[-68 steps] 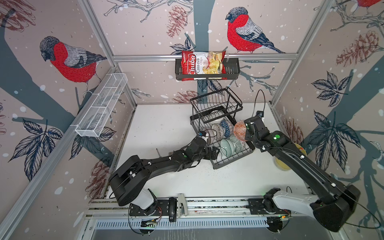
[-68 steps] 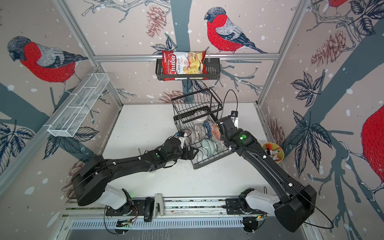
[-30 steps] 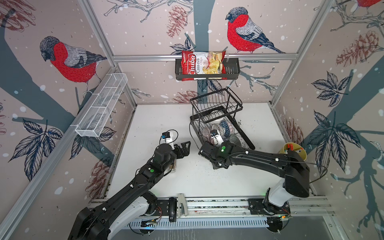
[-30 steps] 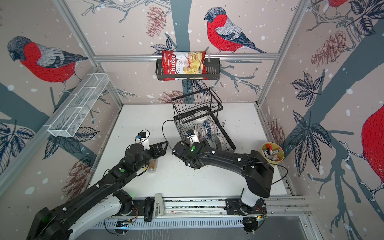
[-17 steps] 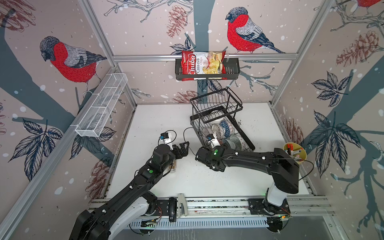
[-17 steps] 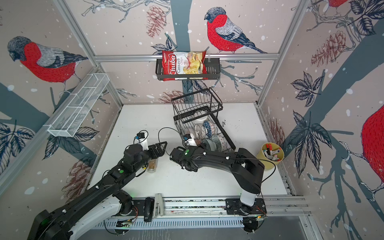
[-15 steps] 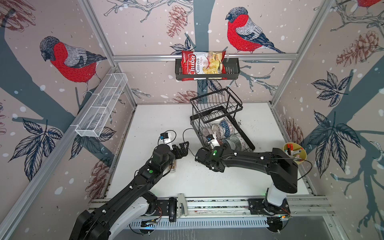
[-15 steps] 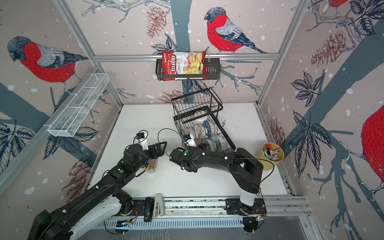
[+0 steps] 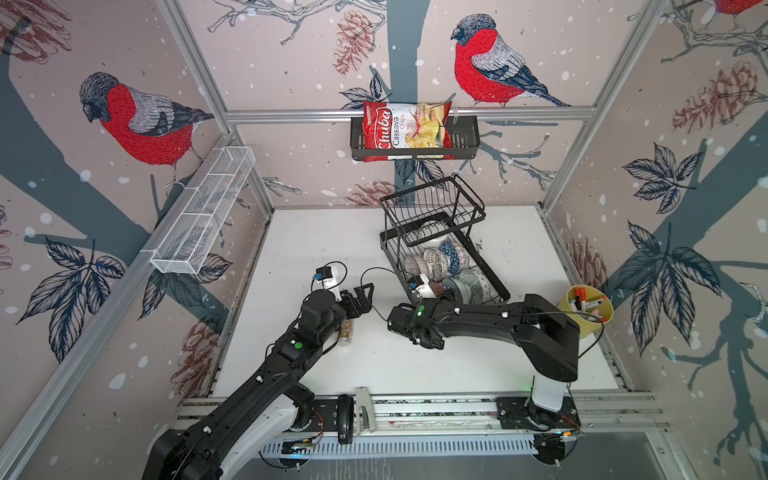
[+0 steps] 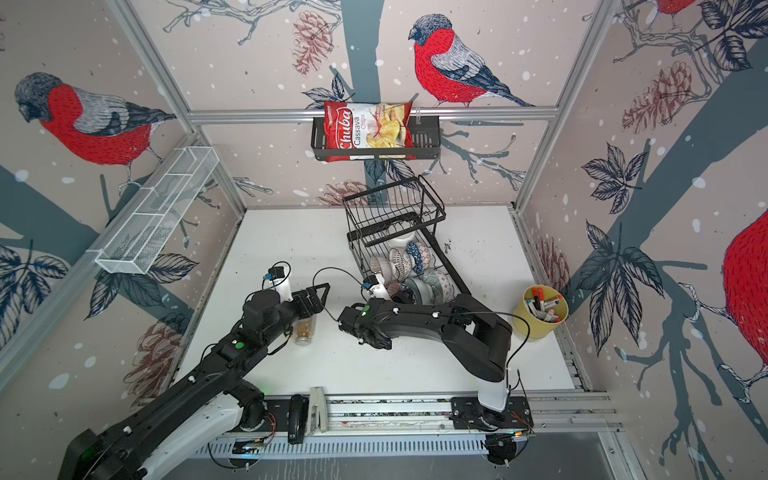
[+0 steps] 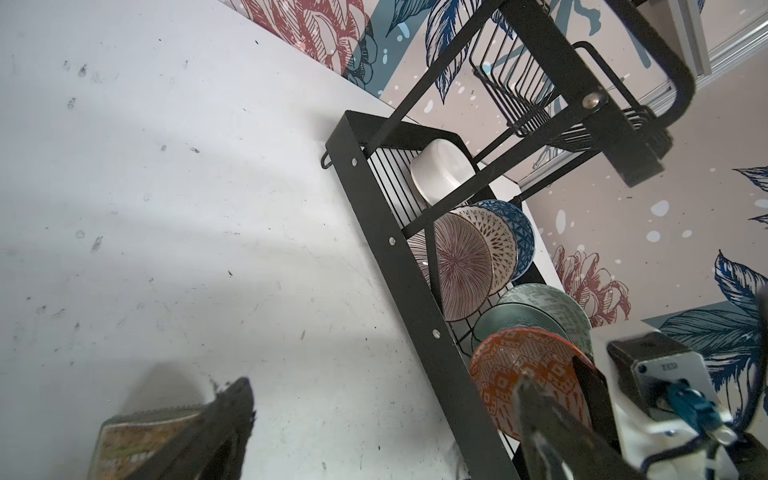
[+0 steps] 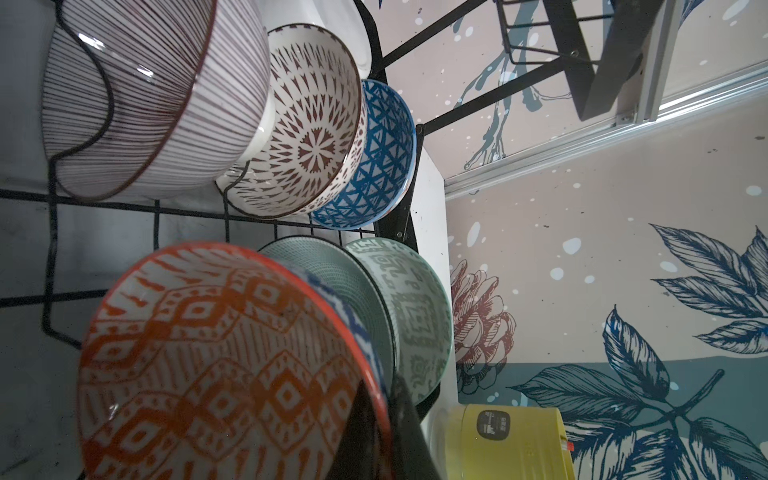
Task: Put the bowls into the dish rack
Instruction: 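Lower the orange-patterned bowl into the rack's near slot with the right gripper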
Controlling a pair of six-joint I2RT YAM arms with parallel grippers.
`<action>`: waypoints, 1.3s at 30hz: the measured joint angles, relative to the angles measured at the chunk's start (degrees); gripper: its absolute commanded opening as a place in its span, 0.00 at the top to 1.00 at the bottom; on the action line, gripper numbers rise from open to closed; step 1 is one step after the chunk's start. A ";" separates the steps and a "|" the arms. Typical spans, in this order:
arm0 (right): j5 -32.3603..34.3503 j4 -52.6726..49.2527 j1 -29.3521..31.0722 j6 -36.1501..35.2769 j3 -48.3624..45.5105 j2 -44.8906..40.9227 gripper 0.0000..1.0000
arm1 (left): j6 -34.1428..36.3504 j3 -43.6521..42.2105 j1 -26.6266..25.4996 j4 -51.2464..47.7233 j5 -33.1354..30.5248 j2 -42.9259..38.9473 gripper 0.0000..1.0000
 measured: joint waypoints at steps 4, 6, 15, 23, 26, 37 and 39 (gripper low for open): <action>1.22 -0.85 -0.09 0.04 0.42 1.40 1.00 | 0.00 -0.20 0.28 0.00 0.42 -0.24 0.03; 1.90 -1.40 -0.09 0.09 0.87 1.99 1.00 | 0.00 -0.20 0.37 0.00 0.46 -0.31 0.04; 5.92 -8.00 -0.09 5.42 3.80 6.49 1.00 | 0.02 -0.20 0.66 0.09 1.42 -0.42 0.04; 8.48 -10.05 0.87 8.00 3.82 9.60 1.00 | 0.04 -0.52 0.87 0.02 1.49 -1.16 0.04; 9.35 -9.88 1.44 8.11 3.69 10.14 1.00 | 0.02 -0.94 1.01 0.02 1.49 -1.66 0.03; 12.74 -2.34 2.73 1.40 0.52 10.32 1.00 | 0.02 -1.60 1.22 -0.09 1.53 -2.56 0.04; 12.81 -0.37 2.93 -0.94 -0.15 9.92 1.00 | 0.02 -1.70 1.29 -0.09 1.57 -2.62 0.03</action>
